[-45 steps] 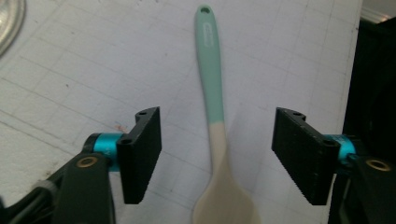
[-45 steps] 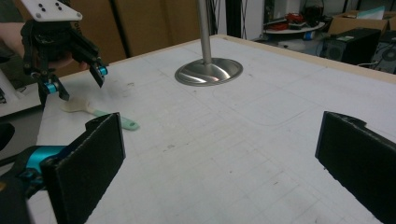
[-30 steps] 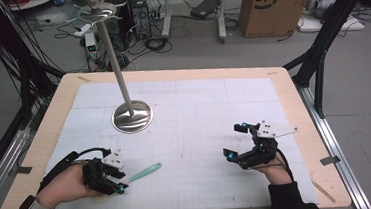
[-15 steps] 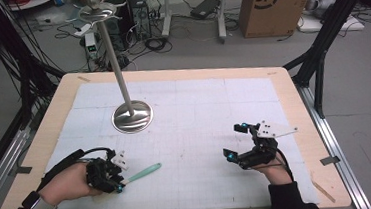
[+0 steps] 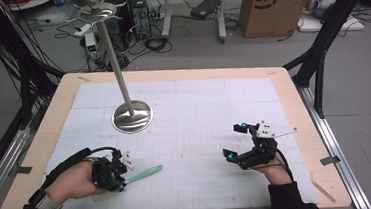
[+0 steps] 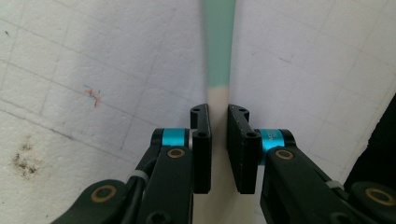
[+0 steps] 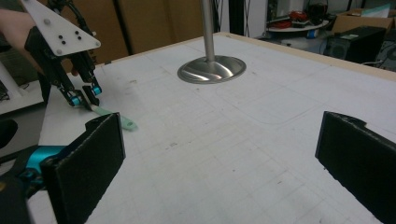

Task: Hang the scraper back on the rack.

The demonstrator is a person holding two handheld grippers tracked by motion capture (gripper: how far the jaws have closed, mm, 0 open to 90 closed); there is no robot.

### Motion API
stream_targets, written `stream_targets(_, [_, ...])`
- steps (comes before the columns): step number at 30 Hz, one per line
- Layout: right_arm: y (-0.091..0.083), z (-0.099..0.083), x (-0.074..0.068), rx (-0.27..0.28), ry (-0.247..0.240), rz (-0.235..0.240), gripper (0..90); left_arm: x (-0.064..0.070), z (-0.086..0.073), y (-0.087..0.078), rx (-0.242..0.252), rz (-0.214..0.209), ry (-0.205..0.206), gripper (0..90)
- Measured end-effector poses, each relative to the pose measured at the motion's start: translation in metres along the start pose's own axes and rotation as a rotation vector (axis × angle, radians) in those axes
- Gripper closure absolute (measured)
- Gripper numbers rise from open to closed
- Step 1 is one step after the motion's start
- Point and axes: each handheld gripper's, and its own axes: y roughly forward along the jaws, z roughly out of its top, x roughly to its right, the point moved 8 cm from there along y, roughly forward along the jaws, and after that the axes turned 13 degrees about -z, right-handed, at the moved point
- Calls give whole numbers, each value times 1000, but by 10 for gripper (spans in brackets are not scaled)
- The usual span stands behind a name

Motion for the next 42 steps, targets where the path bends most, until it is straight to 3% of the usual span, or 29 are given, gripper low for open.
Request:
stream_targets(6, [0, 0, 1, -2, 4, -3, 6, -9, -3, -13, 108, 10, -33, 806])
stream_targets(16, [0, -1, 0, -6, -1, -1, 6, -11, -6, -41, 363, 4, -75, 806])
stream_targets(26, [-1, 0, 0, -3, 8, -4, 6, -27, -20, -63, 687, -12, -186, 806])
stream_targets(31, [-1, 0, 1, -1, -2, -5, 6, -34, -28, -79, 814, 15, -221, 806])
stream_targets(37, [-1, 0, 1, -1, -2, -5, 6, -47, -32, -112, 983, 67, -251, 806])
stream_targets(42, [-1, 0, 1, -3, -1, -5, 6, -56, -34, -132, 1044, 117, -274, 806])
